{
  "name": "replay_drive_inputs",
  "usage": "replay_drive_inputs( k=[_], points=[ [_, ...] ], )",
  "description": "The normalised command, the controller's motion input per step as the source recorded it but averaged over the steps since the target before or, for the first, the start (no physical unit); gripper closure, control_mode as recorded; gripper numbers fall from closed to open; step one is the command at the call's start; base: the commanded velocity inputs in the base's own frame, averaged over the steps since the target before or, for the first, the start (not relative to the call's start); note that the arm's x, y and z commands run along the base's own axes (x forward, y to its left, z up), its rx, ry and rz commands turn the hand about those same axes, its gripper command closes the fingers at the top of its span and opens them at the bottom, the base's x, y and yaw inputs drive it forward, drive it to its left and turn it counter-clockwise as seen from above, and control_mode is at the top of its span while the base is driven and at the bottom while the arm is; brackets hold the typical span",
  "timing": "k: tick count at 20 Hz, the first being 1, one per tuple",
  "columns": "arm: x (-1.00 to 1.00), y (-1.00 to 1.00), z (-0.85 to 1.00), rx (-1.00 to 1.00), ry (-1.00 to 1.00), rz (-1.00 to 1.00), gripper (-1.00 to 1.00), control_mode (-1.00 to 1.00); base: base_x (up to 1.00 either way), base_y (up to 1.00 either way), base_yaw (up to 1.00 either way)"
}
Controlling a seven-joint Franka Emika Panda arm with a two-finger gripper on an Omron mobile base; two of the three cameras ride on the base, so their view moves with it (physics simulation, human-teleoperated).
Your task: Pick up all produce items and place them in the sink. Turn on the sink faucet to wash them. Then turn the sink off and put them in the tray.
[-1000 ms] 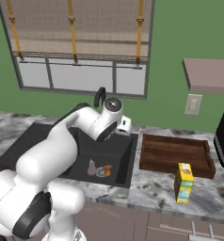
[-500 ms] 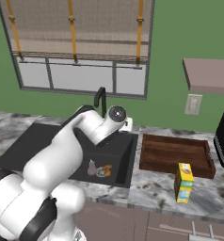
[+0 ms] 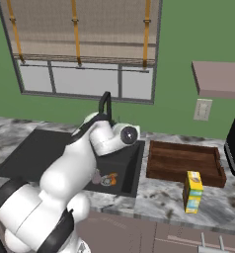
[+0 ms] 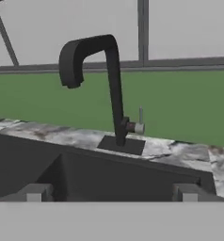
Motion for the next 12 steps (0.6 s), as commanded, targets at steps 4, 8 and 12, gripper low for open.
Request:
replay_drive_inputs(
  k=[4,8,12],
  points=[
    [0.37,0.08,-0.13,0.0,-0.18,0.12,-1.0,-1.0,0.0,0.0,0.0],
    [0.36,0.07,-0.15,0.0,-0.14,0.11,-1.0,-1.0,0.0,0.0,0.0],
    [0.27,0.01,-0.07,0.0,-0.11,0.1,-1.0,-1.0,0.0,0.0,0.0]
  ],
)
